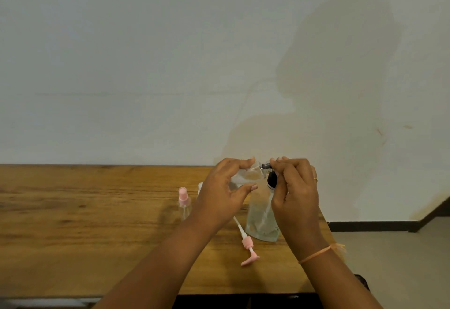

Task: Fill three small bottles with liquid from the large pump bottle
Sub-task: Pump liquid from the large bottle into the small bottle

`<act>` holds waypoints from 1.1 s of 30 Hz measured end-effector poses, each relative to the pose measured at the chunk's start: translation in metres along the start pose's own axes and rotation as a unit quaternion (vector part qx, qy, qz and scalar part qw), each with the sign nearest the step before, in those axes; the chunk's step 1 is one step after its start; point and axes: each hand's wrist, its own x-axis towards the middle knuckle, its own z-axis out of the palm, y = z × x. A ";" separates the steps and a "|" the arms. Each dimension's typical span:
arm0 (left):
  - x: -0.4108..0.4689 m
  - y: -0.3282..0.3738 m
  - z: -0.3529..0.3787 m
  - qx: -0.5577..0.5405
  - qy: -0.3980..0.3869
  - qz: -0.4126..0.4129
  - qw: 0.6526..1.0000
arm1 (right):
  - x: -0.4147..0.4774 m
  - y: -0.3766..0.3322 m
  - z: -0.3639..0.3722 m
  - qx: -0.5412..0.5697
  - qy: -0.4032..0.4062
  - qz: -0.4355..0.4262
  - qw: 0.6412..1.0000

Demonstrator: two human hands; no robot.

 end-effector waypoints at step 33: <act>0.001 0.000 0.002 -0.064 -0.023 -0.015 0.998 | 0.003 0.003 -0.003 0.006 -0.012 -0.025 1.000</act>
